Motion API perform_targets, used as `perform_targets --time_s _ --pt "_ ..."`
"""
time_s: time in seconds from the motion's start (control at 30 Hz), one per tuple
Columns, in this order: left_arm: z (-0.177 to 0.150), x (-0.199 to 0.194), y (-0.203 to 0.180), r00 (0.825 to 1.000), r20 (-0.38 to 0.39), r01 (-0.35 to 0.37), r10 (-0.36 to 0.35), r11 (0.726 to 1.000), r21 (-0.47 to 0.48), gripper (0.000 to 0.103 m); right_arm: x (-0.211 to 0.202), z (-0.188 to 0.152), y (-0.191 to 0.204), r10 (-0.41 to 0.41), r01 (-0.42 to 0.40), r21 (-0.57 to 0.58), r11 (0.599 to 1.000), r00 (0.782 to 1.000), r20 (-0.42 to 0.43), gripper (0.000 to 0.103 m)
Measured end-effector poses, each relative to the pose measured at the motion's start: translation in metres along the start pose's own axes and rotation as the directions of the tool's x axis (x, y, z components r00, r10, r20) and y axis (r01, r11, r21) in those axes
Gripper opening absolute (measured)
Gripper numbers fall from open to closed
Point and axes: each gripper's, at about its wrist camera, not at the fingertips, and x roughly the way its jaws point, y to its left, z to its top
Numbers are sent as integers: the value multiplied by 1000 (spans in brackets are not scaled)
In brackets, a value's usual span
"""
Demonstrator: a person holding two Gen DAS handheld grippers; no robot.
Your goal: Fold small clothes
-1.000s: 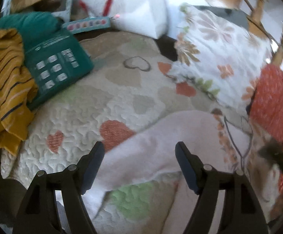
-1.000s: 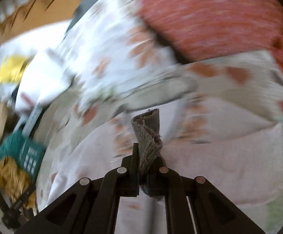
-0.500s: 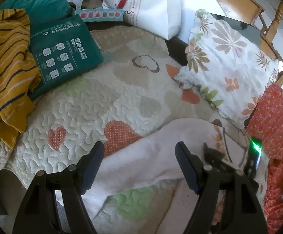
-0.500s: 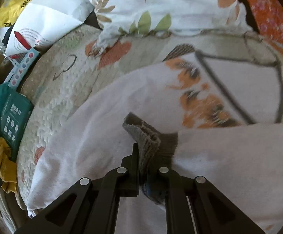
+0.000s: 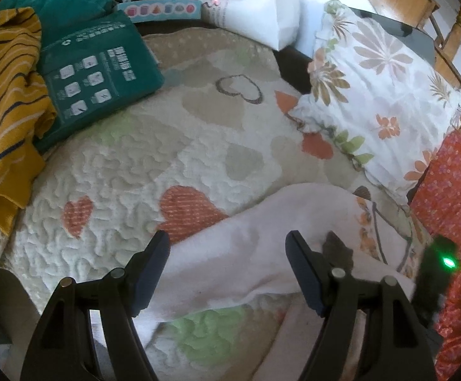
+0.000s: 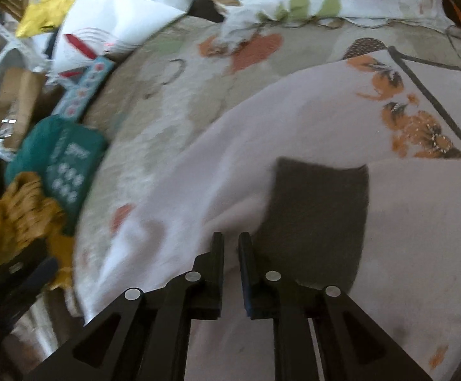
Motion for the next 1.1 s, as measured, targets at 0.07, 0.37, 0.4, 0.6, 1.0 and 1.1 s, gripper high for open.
perform_targets --time_s 0.07,0.37,0.4,0.6,1.0,1.1 --pt "-2 5 -14 1000 3 4 -5 1000 27 74 -29 -4 -8 -28 28 -8 1000 998 50 17" --pt "-35 78 -119 980 -148 162 -130 961 224 74 -127 -11 -137 -289 257 209 944 947 141 17" --pt "-39 92 -127 978 -173 157 -116 957 244 74 -131 -12 -150 -309 275 225 935 941 135 17" --pt "-54 127 -139 982 -187 30 32 946 323 74 -171 -13 -229 -340 260 383 886 927 157 14" --pt "-64 122 -144 982 -169 -11 85 916 400 75 -251 -50 -209 -350 252 335 908 895 277 35" --pt "-66 120 -143 983 -162 -8 83 909 417 77 -223 -70 -200 -311 250 283 926 930 198 44"
